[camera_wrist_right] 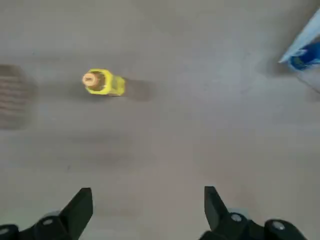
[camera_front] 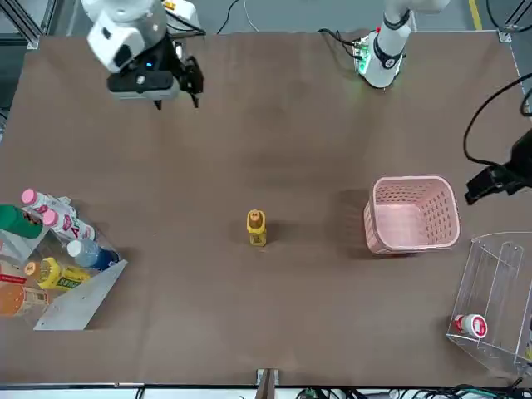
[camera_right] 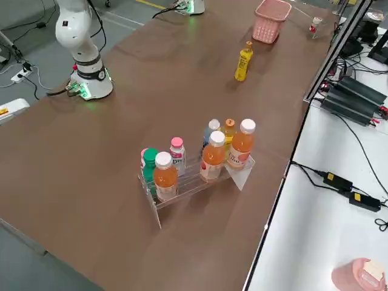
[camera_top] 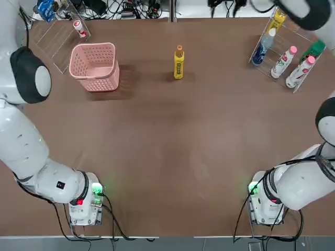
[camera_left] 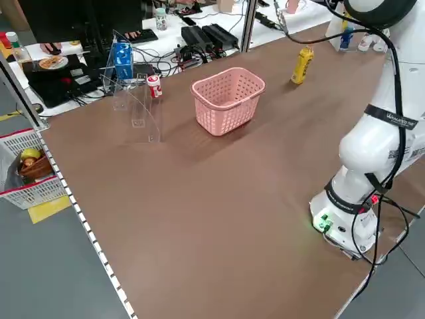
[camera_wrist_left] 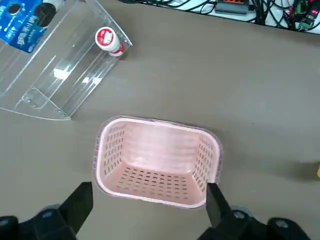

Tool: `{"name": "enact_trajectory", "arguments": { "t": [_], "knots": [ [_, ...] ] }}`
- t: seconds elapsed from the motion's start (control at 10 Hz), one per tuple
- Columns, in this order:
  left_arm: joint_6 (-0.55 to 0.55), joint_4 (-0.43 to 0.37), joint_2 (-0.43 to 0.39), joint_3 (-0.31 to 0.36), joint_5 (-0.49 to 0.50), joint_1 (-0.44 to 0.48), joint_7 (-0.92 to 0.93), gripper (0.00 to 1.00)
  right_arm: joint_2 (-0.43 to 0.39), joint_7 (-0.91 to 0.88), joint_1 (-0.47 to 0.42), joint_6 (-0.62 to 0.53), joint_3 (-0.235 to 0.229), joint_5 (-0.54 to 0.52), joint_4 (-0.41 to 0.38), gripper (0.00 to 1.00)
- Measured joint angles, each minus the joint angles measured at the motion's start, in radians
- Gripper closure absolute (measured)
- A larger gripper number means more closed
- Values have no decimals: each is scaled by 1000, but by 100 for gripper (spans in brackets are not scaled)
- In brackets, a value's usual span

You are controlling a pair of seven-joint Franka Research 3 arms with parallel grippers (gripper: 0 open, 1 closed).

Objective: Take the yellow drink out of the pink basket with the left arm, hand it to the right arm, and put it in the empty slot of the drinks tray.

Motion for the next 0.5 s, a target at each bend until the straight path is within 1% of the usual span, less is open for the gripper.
{"name": "enact_trajectory", "arguments": {
  "t": [0.3,0.5],
  "knots": [
    [0,-3,0,-5,0,0,3,0,66,27,71,44,-1,4,-2,1],
    [-9,-4,0,-5,-6,6,3,0,123,76,130,136,-1,22,-3,1]
  ]
}}
